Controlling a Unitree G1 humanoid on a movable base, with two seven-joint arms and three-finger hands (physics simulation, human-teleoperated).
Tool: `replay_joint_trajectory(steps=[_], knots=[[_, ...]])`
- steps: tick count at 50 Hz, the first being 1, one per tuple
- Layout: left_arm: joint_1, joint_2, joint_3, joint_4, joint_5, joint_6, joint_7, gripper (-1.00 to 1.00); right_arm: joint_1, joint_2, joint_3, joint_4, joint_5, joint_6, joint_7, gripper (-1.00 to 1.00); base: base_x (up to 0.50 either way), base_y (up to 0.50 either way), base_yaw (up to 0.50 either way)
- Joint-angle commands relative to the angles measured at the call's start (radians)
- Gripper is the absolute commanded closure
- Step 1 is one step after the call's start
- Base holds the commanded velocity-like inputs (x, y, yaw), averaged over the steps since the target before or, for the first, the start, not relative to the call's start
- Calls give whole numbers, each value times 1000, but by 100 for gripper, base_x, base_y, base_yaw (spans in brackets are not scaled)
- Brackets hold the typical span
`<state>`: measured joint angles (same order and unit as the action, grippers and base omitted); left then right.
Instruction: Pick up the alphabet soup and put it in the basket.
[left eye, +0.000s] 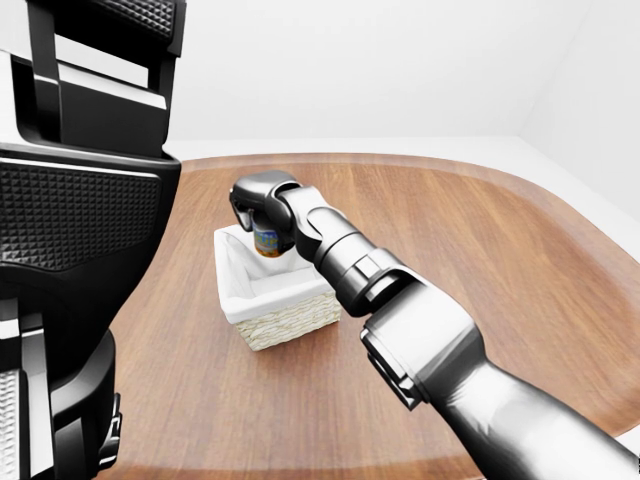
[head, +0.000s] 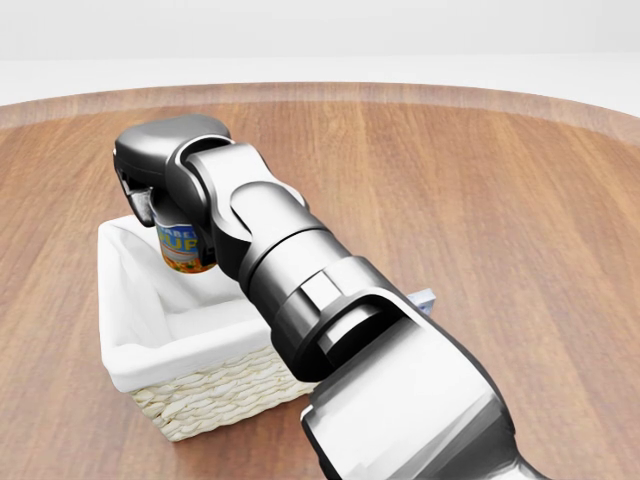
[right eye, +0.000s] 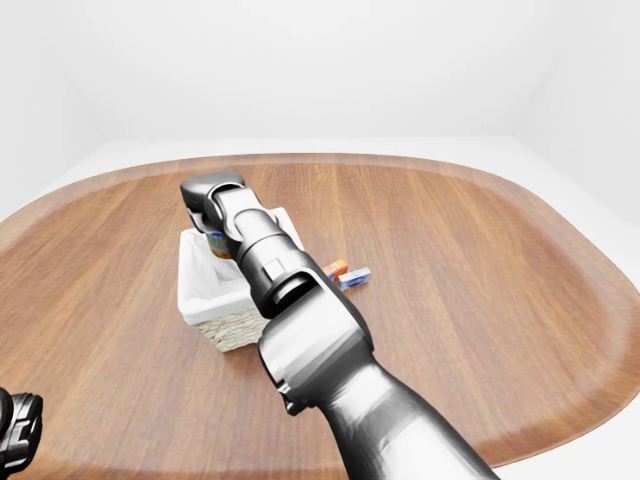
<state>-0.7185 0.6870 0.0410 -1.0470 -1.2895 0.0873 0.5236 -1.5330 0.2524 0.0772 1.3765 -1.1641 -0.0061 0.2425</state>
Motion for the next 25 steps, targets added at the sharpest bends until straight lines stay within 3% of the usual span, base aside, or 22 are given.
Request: replay_joint_trajectory(steps=[1,6,25], knots=[[-17,4,-11,0,-20,0,0,-100,19,1,-17,-5,-35,10,-36,94,0,0,0],[1,-3,-21,0,25,0,0,-100,25,2,-20,-2,-52,12,-43,94,0,0,0],[-11,-10,-33,0,26,0,0,-100,68,27,-22,4,-106,6,-44,95,0,0,0]])
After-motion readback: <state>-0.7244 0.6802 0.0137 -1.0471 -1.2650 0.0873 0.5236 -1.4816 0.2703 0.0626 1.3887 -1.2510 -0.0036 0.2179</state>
